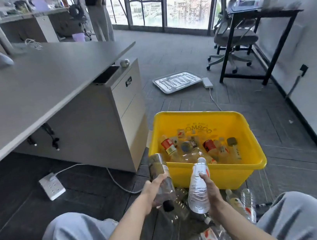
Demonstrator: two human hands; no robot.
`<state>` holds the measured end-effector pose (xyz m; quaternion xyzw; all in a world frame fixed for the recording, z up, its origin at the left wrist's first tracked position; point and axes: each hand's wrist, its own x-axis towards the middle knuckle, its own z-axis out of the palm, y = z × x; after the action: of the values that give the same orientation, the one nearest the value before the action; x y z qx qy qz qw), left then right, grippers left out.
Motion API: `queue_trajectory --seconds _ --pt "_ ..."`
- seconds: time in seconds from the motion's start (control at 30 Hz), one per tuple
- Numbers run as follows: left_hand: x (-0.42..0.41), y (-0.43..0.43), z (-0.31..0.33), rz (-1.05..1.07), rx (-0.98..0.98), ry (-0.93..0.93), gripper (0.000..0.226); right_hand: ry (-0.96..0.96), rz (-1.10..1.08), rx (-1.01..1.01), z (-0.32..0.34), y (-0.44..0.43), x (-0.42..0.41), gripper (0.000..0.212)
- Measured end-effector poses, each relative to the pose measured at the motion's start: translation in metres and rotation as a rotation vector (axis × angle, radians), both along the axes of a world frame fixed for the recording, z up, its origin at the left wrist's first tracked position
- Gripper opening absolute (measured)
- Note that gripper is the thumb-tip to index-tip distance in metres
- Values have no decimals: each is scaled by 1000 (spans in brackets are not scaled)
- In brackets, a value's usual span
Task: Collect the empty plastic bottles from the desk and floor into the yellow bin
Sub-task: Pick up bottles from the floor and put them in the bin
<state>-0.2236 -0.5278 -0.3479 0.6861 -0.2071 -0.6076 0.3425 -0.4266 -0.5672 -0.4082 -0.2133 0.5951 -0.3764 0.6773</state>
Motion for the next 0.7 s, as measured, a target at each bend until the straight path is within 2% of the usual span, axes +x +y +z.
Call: queue_trajectory --seconds 0.13,0.2,0.3,0.37,0.47,0.57,0.63,0.7 --pt "9 -29 -22 1 -7 5 118 0 -3 -35 35 -21 0 51" --pt "11 -45 -41 10 -20 14 123 0 -7 -26 36 -30 -3 59" --pt "5 -51 -22 22 -29 -3 126 67 18 -44 30 -54 -13 90" --pt "3 -59 -18 41 -62 11 126 131 15 -78 34 -77 -18 99" --pt "-6 -62 12 87 -129 104 119 135 -40 -213 63 -115 -23 90" --pt "-10 -70 24 99 -188 142 108 143 -144 -238 89 -147 -27 77" --pt "-11 -78 22 88 -198 151 99 259 -156 -205 91 -154 -31 76" --pt "-12 -84 19 77 -188 130 95 349 -79 -155 86 -145 -31 71"
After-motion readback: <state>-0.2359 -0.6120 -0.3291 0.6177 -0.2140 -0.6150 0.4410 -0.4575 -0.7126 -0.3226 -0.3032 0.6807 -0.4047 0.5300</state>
